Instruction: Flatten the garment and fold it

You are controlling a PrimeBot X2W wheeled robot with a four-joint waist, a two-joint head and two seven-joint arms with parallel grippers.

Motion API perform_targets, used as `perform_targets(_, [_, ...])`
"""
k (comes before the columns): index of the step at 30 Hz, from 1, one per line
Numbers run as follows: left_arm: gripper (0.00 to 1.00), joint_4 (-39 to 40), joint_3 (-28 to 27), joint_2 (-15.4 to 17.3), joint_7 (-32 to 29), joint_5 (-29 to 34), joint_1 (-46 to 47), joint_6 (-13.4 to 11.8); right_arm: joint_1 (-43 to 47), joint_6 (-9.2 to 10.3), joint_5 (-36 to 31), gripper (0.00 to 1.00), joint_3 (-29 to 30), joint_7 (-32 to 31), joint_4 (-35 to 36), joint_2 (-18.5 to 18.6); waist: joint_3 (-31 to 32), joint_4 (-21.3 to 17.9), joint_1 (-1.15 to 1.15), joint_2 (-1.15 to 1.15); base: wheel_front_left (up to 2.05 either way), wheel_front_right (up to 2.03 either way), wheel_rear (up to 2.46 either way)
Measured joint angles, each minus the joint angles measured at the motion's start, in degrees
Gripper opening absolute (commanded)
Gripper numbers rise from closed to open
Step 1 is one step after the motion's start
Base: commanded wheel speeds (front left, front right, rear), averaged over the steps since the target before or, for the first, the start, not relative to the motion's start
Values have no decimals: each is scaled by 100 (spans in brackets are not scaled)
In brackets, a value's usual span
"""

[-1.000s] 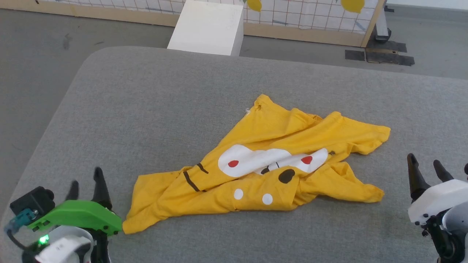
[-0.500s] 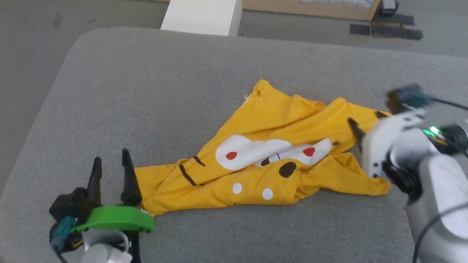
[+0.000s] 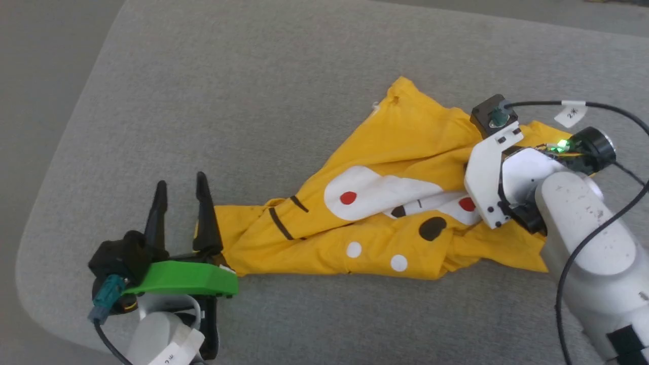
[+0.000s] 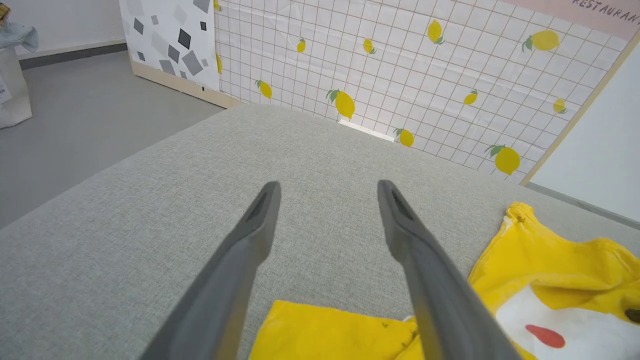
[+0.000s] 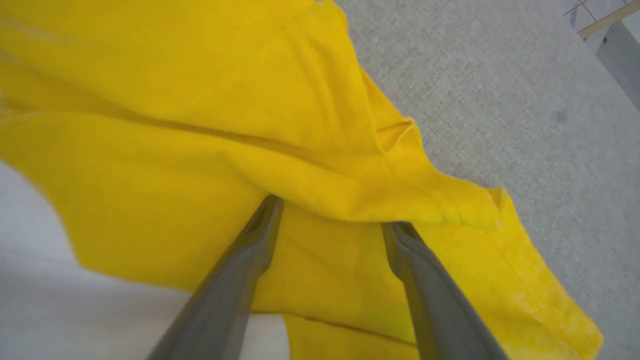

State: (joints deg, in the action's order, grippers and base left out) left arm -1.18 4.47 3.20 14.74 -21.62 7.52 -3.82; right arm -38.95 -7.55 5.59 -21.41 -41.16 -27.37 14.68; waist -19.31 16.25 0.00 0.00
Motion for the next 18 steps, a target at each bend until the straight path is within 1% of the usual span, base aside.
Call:
perform_targets(2, [100,-35,65,-3,0,-18,10,21,-118,1,169,100,-226,-123,-36,125,-62,94,0,0,0,0,0])
perform_targets(3, [100,-59,197,-7,1,-127,20,4,-239,1,465,9,-366,-332,-48,249,-129,207,0,0,0,0,0])
perform_targets(4, [100,-59,222,-8,1,-149,21,-10,-265,1,550,0,-385,-345,-29,278,-142,236,0,0,0,0,0])
perform_targets(7, [100,-54,307,-10,3,-192,24,-48,-365,0,726,0,-288,-276,-9,302,-182,327,0,0,0,0,0])
perform_targets(9, [100,-55,366,-12,4,-210,26,-85,-497,-3,704,0,-76,-70,-33,285,-208,378,0,0,0,0,0])
perform_targets(11, [100,-51,410,-14,4,-212,39,-87,-714,-2,695,0,275,103,-108,199,-231,429,0,0,0,0,0])
perform_targets(14, [100,-32,425,-15,4,-246,85,-113,-1271,-2,504,0,803,390,-152,31,-268,509,0,0,0,0,0])
perform_targets(18, [100,-27,464,-18,5,-264,105,-130,-2068,-2,21,0,1506,992,-233,-179,-332,609,0,0,0,0,0])
